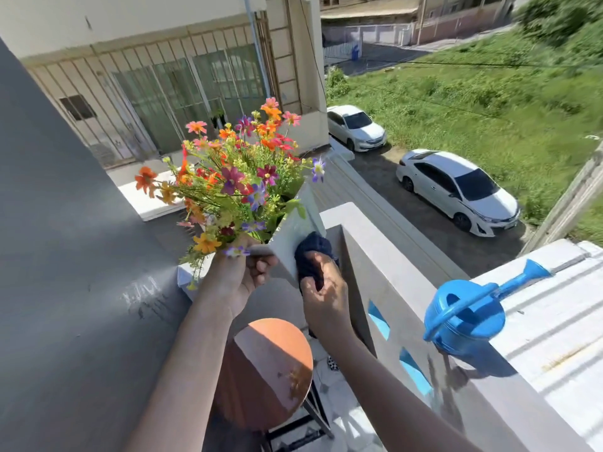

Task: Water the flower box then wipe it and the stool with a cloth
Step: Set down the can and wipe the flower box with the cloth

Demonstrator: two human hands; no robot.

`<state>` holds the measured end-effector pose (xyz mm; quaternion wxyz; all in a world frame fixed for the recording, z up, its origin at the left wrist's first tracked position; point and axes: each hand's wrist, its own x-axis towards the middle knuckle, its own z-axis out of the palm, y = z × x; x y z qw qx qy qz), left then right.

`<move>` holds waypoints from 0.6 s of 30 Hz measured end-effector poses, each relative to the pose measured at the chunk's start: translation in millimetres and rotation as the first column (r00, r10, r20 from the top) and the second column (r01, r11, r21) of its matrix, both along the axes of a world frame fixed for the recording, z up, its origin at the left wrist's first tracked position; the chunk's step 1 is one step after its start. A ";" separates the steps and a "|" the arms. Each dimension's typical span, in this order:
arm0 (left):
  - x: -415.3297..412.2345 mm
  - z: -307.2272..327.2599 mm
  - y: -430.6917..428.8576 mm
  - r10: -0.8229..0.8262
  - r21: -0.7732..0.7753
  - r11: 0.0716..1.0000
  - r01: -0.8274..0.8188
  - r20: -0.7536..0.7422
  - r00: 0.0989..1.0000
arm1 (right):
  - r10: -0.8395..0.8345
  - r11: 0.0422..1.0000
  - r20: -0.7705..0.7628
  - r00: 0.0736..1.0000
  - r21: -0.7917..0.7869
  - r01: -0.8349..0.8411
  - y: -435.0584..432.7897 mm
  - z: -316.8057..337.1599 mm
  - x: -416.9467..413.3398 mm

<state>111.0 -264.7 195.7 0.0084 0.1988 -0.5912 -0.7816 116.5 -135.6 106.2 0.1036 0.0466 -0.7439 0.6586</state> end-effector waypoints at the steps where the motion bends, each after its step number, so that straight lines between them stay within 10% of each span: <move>1: 0.3 -0.9 1.7 0.004 -0.001 1.000 -0.004 -0.003 1.000 | -0.020 1.000 0.010 1.000 -0.010 0.020 1.1 -3.1 0.3; 18: 8.4 -0.9 13.6 -0.016 -0.066 0.998 0.015 -0.010 1.000 | -0.126 0.978 -0.114 0.986 -0.183 0.104 -10.1 51.8 -38.4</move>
